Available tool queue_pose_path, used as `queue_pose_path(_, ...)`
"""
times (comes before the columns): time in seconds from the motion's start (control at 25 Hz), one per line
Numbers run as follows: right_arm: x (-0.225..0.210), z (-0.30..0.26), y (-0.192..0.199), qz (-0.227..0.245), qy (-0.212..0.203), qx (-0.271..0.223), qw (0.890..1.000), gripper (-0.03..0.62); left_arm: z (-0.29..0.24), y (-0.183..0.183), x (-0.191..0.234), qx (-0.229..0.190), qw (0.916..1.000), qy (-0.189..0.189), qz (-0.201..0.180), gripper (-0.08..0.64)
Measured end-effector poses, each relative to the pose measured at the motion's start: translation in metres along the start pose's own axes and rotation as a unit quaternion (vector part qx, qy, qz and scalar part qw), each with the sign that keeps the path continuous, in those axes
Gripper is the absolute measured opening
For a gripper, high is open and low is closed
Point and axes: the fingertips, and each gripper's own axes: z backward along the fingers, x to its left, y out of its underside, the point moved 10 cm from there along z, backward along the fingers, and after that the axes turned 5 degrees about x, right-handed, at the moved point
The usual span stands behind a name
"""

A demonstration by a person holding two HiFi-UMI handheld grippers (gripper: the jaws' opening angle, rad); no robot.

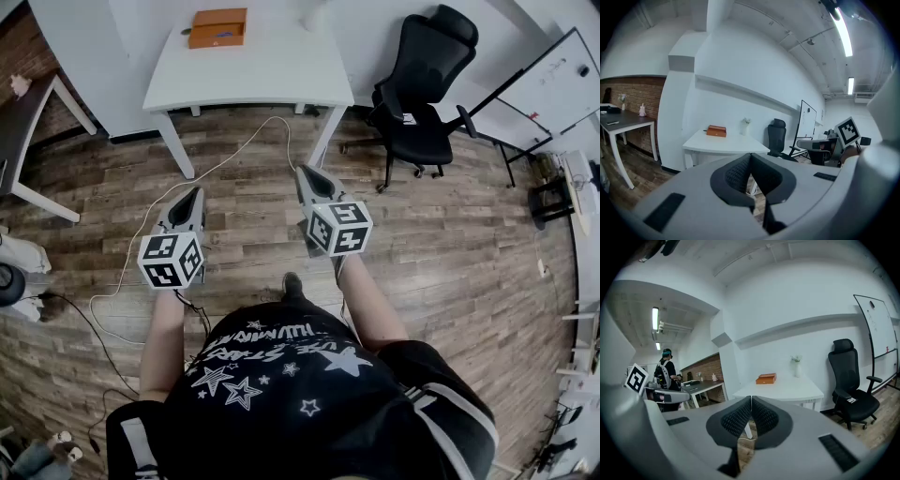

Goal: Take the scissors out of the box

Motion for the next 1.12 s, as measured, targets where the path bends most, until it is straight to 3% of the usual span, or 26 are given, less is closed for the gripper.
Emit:
queue_pose_path(0.48,0.017,-0.006,0.009,0.015,0.009,0.018,1.000,0.044,0.007,0.013,0.020,0.000,0.9999,0.007,0.016,0.017)
queue_pose_path(0.88,0.046,-0.002,0.039,-0.027,0.021,0.027,0.999,0.046,0.038,0.037,0.048,0.030,0.9991,0.014,0.025,0.017)
queue_pose_path(1.12,0.039,-0.008,0.044,-0.046,0.033,0.026,0.998,0.046,0.031,0.037,0.060,0.037,0.9989,0.020,0.023,0.017)
